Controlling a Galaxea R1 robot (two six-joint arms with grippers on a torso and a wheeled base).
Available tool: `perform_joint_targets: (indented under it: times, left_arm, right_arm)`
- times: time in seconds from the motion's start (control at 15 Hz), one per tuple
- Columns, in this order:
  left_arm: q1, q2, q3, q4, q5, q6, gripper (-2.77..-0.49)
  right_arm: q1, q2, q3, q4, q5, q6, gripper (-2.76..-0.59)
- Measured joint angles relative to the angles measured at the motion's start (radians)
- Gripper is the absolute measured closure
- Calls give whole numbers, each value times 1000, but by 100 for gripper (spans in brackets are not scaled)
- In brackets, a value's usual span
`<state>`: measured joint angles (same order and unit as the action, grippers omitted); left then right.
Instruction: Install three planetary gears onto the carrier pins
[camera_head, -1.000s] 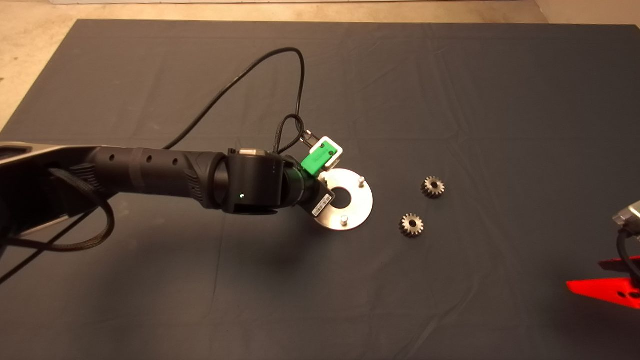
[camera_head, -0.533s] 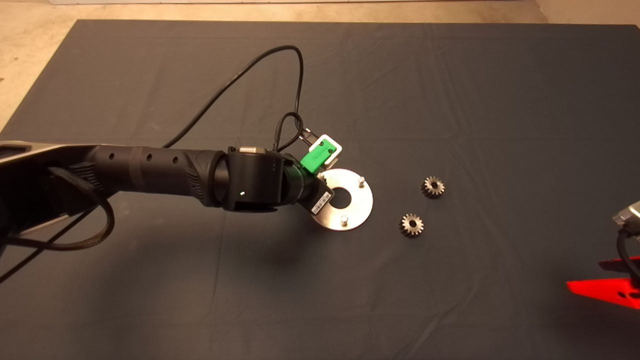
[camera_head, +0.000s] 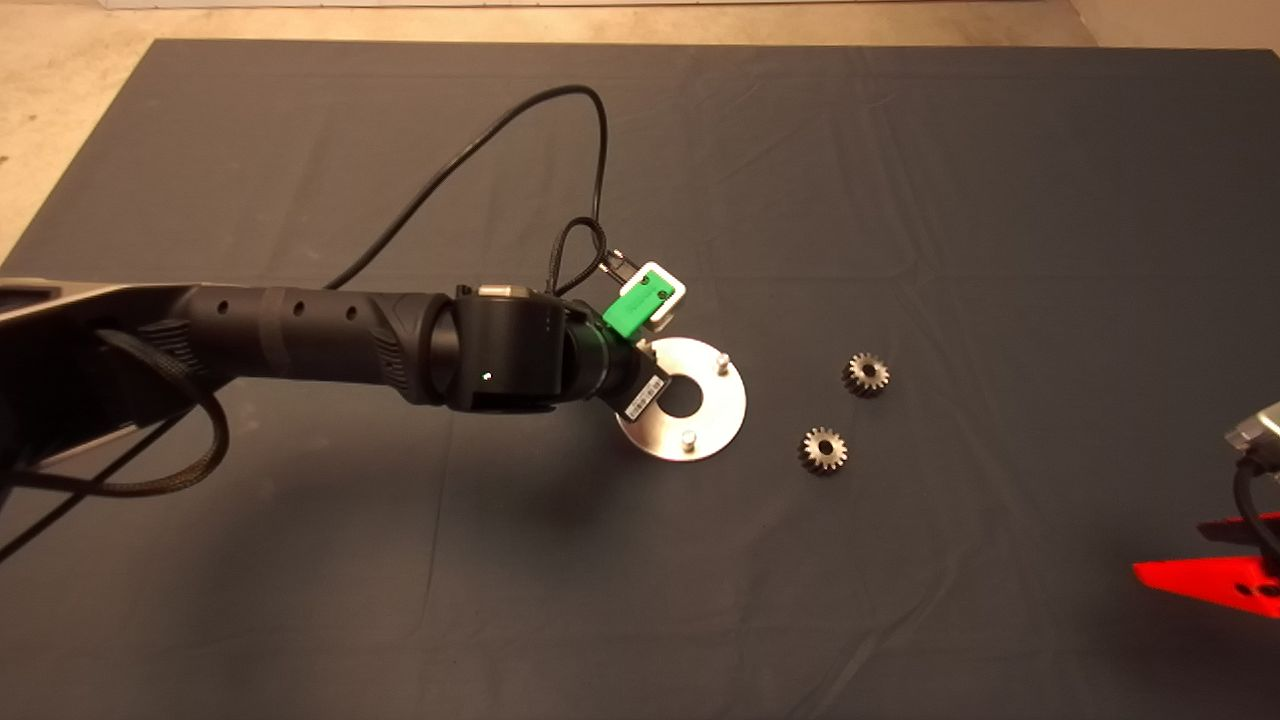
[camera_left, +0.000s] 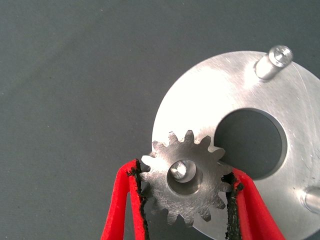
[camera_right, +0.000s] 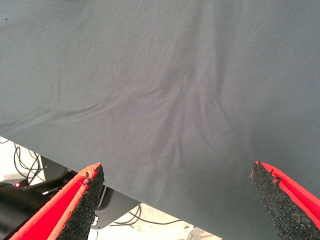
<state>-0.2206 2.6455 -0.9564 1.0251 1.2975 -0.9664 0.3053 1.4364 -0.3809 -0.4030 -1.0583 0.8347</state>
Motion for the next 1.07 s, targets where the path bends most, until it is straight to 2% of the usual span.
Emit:
perform_joint_targets:
  times: [0.6,1.07]
  left_arm:
    - [0,0,-15,-4,-6,30,-60]
    - [7,0,-21,-4,-6,30,-60]
  right_arm:
    - [0,0,0,0,0,0,-221]
    - [0,0,0,0,0,0,-221]
